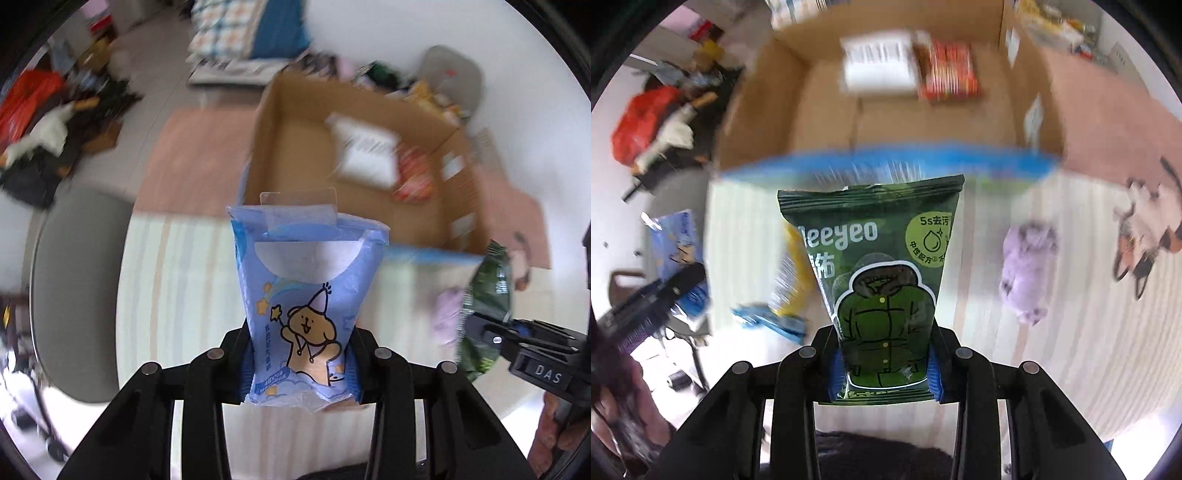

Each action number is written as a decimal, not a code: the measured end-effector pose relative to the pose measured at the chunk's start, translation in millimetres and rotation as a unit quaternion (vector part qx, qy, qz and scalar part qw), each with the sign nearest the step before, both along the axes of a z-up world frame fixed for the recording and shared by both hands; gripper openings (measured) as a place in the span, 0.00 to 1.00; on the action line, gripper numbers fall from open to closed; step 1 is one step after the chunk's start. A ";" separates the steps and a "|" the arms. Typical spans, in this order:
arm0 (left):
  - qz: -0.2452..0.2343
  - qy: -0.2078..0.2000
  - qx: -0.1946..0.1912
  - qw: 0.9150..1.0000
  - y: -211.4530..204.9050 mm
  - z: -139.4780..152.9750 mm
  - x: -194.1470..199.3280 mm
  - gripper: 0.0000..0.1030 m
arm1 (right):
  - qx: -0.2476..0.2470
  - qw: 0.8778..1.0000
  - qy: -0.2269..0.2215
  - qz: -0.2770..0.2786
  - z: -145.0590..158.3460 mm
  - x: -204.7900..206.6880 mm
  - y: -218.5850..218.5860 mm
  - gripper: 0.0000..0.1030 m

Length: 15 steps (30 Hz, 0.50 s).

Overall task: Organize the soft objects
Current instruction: 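Carry both packs into the box and open both tools to release them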

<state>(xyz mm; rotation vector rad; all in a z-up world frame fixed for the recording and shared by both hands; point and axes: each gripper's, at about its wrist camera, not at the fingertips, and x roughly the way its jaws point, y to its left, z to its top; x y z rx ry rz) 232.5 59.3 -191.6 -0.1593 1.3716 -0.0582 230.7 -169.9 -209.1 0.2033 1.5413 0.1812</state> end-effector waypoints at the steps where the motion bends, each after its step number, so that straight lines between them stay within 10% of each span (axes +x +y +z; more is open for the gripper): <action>1: -0.007 -0.009 0.000 1.000 -7.1 9.3 16.6 0.35 | 0.005 1.000 -0.008 -0.005 13.3 11.3 -0.8 0.35; 8: -0.043 -0.009 0.037 0.998 -23.4 0.7 149.5 0.35 | -0.025 0.999 -0.037 -0.030 31.2 88.2 6.1 0.35; 15: -0.041 0.077 0.048 0.995 -21.0 -82.9 242.8 0.36 | -0.096 0.994 0.010 -0.042 -51.4 157.4 -0.9 0.35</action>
